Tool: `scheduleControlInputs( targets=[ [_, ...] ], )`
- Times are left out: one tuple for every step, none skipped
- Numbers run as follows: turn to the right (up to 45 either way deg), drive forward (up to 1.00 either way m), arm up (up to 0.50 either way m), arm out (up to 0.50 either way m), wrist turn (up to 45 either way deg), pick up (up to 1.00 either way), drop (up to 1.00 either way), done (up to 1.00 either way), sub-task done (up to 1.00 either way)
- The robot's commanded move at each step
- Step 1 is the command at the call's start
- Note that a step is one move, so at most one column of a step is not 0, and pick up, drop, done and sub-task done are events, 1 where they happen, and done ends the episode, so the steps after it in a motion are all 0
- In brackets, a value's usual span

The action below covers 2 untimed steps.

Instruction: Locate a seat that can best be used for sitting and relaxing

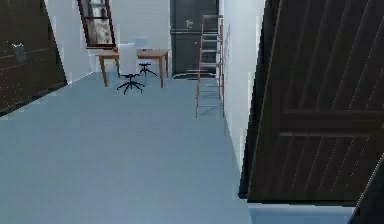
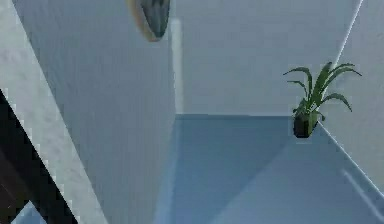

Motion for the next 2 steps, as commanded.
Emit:
scheduleControlInputs(
  targets=[
    [0.0,0.75,0.0,0.0,0.0,0.0,0.0,0.0,0.0],
    [45.0,0.0,0.0,0.0,0.0,0.0,0.0,0.0,0.0]
  ],
)
